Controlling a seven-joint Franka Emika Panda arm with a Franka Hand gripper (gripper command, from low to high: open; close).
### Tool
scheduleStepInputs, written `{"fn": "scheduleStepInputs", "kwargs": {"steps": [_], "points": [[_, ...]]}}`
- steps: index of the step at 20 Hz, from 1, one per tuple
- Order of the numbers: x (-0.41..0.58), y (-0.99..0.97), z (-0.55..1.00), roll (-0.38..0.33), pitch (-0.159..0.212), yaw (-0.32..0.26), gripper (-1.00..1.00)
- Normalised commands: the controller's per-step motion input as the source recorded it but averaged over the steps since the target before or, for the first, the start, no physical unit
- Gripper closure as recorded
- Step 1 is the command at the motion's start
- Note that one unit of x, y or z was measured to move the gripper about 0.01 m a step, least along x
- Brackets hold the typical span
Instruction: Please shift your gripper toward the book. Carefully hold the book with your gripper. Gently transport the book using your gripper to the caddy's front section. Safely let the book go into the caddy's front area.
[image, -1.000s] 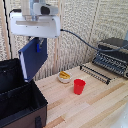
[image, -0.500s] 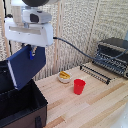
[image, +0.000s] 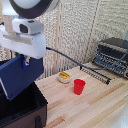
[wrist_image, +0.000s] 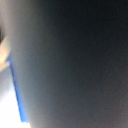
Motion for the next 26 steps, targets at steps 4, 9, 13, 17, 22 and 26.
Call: {"fn": "scheduleStepInputs", "kwargs": {"steps": [4,9,13,17,22,26], "points": [[-0.174,0.72,-0.01,-0.032,0.092,-0.091,1.0],[0.019,0.7,-0.14,-0.006,0.025,-0.135,1.0],[0.351,0.08,-0.23,0.047,-0.087,-0.213,1.0],[0.366,-0.01,-0.03,0.021,-0.025,-0.065,1.0],[0.157,-0.01,0.01,0.006,0.001,0.012,-1.0],[0.061,-0.16,0.09,0.039,0.001,0.08,-1.0]]}}
